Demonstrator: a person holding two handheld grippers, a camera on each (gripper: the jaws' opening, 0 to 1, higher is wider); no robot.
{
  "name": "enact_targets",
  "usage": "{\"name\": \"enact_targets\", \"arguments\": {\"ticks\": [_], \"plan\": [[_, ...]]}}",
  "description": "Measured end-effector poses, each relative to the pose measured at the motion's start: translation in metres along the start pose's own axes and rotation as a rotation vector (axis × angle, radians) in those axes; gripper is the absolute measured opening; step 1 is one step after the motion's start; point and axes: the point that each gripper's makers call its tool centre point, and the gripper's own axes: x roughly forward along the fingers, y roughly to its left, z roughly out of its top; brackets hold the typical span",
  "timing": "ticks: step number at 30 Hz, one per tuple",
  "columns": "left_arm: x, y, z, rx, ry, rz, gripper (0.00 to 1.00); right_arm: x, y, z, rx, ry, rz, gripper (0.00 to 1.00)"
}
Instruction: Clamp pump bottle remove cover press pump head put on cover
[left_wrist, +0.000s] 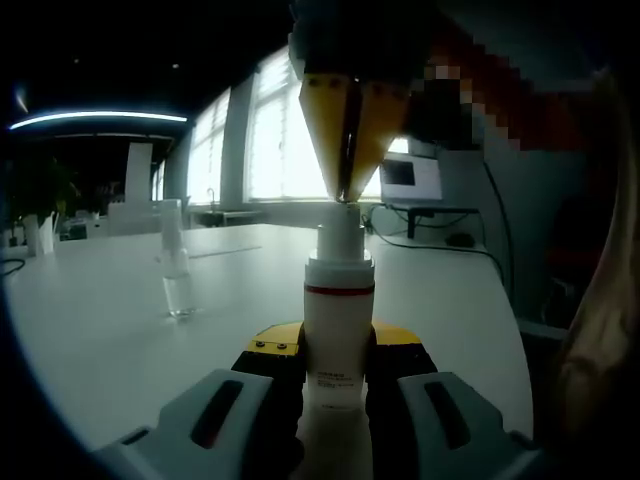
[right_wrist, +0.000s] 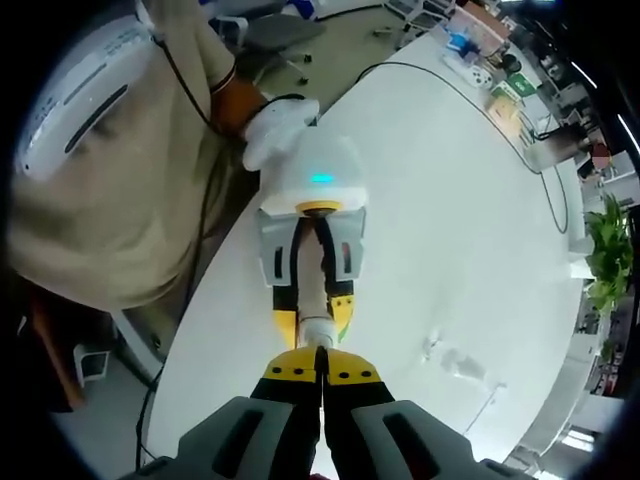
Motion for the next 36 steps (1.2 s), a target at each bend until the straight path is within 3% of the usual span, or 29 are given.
{"name": "enact_targets", "arguments": {"ticks": [36], "plan": [[0.0001,-0.0011,-0.0001,0.001,0.000,0.000,0.14,-0.0003,-0.0016,0.0005,0.006,-0.029,-0.019,0.00]]}}
